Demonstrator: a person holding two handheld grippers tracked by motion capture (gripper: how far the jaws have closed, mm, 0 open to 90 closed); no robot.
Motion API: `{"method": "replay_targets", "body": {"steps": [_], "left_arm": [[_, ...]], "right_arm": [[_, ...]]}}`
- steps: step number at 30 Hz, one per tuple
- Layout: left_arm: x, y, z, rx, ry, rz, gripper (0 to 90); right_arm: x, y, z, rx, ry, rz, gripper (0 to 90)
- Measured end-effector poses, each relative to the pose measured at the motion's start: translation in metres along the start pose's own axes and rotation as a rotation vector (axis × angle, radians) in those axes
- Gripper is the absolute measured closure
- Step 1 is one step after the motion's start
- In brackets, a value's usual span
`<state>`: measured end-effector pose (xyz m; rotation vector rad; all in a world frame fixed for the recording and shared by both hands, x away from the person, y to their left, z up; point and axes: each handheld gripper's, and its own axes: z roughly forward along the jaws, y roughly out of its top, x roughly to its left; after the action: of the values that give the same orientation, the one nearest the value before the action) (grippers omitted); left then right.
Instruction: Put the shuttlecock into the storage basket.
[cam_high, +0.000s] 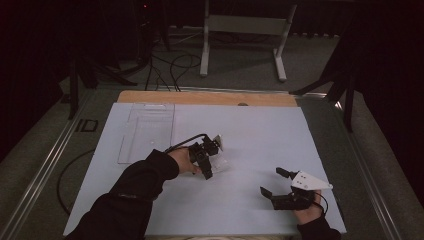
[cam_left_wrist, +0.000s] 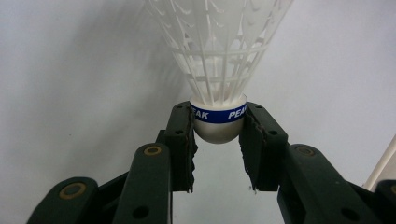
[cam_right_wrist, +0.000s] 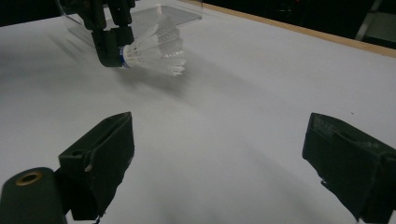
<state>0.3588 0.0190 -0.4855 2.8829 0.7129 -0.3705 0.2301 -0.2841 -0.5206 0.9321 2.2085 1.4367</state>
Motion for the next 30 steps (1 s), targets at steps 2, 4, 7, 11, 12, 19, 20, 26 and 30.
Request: {"method": "replay_targets", "body": {"steps": [2, 4, 7, 11, 12, 19, 20, 26, 30], "left_arm": [[-0.001, -0.002, -0.001, 0.002, 0.003, 0.011, 66.3], [-0.001, -0.004, -0.002, 0.004, 0.005, 0.024, 66.3], [-0.002, -0.008, -0.004, 0.005, 0.005, 0.044, 66.3], [-0.001, -0.015, -0.011, 0.009, -0.003, 0.061, 66.3], [-0.001, -0.016, -0.013, 0.010, 0.000, 0.067, 66.3], [0.001, -0.027, -0.024, 0.006, 0.003, 0.111, 66.3], [0.001, -0.028, -0.025, 0.008, 0.009, 0.120, 66.3], [0.002, -0.035, -0.030, 0.020, 0.014, 0.143, 66.3], [0.002, -0.037, -0.032, 0.027, 0.011, 0.156, 66.3]], "right_arm": [[0.000, 0.000, 0.000, -0.002, 0.001, 0.000, 9.4], [0.000, 0.000, 0.000, -0.002, 0.000, 0.000, 9.4], [0.000, 0.000, 0.000, -0.001, -0.002, 0.000, 9.4], [0.000, 0.000, -0.001, -0.002, -0.002, 0.002, 9.4], [0.000, 0.000, -0.001, -0.003, -0.003, 0.001, 9.4], [0.000, 0.001, -0.001, -0.003, -0.011, -0.013, 9.4], [0.000, 0.001, -0.001, -0.004, -0.014, -0.015, 9.4], [0.000, 0.001, -0.001, -0.004, -0.016, -0.018, 9.4], [0.000, 0.001, -0.001, -0.004, -0.015, -0.016, 9.4]]}}
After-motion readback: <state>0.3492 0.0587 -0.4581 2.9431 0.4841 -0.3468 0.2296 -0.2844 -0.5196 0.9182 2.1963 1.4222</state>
